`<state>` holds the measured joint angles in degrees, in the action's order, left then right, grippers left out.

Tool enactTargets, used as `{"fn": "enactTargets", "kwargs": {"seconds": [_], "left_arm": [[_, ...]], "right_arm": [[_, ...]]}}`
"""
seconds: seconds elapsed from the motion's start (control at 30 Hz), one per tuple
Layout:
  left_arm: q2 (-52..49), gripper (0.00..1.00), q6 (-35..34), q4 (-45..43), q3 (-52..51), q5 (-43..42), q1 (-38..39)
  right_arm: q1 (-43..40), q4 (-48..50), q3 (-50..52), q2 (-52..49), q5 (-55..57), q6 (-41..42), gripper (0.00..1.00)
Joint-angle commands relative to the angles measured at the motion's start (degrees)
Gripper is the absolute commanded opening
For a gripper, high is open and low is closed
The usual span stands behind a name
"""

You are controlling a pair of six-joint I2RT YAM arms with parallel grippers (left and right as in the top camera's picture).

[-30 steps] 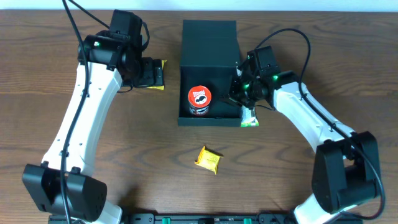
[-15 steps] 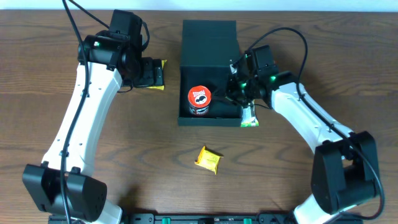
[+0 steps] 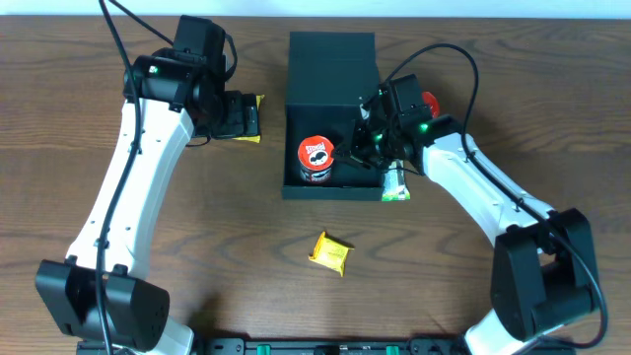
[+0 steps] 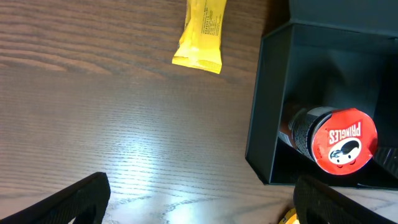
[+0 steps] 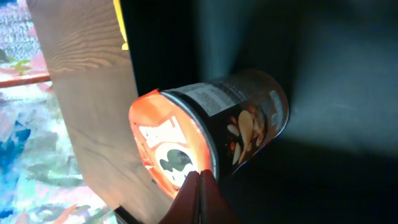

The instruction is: Pack container

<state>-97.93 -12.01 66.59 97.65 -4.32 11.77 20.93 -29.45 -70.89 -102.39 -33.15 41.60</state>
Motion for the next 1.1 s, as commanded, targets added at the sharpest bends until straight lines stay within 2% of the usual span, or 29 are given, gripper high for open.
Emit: {"fn": "enactTargets", "kwargs": {"seconds": [0.0,0.63,0.93,1.07], "left_arm": [[-0.2,0.95,-0.46,-0.02,0.7,-0.2,-0.07],[-0.2,0.95,-0.46,-0.09,0.7,-0.22,-0.07],[-0.2,0.96,-0.31,-0.28,0.7,0.04,-0.07],[-0.2,0.95,1.92,-1.07,0.72,1.84,-0.31]], "right_arm": [[1.2,-0.11,-0.66,-0.48,2.36,-0.52,0.02],[1.77,-2.91,-0.66,-0.48,8.7,-1.42,0.02],[-3.28,-5.68,-0.7,2.71,-3.15,-4.22,0.01],[-2.91,-5.25,-0.7,3.17,-4.28,-4.15,0.02]]}}
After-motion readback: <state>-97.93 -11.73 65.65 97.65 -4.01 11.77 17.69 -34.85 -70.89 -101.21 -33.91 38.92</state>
